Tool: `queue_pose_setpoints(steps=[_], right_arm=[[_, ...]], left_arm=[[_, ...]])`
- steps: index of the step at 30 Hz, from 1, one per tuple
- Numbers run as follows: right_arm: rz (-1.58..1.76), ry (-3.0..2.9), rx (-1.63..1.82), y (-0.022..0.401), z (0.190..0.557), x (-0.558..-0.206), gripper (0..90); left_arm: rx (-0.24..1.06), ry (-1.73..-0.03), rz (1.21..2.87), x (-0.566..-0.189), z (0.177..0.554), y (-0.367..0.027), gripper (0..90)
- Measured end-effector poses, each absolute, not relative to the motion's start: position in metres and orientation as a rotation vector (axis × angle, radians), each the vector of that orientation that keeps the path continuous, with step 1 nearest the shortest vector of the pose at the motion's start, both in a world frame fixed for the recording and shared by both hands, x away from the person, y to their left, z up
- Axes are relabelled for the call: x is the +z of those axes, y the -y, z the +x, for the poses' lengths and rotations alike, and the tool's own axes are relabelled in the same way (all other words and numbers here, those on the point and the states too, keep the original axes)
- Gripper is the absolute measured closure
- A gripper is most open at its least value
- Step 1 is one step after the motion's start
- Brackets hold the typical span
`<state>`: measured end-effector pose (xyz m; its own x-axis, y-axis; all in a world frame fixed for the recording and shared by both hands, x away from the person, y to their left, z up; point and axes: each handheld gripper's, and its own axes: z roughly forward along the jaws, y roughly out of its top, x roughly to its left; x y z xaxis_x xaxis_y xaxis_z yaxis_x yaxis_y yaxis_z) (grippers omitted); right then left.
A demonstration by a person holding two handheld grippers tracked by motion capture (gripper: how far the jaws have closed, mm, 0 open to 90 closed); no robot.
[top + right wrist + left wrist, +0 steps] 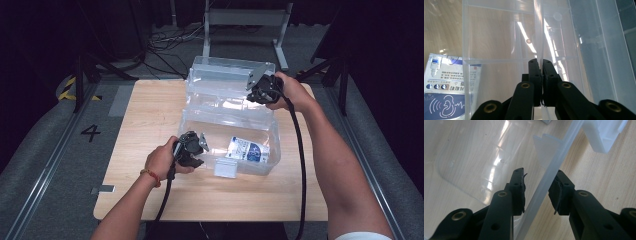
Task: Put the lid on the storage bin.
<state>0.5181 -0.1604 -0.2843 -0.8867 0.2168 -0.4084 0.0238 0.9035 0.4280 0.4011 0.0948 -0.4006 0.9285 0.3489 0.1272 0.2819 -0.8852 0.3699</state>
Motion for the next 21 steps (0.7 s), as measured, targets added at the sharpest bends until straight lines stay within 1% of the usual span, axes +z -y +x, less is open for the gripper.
queue_pose_setpoints(steps=[21], right_arm=[[0.159,-2.601,0.622,0.163,0.5,-0.28,87.5]], left_arm=[[0.289,-0.495,2.703,-0.402,0.399,-0.093,62.3]])
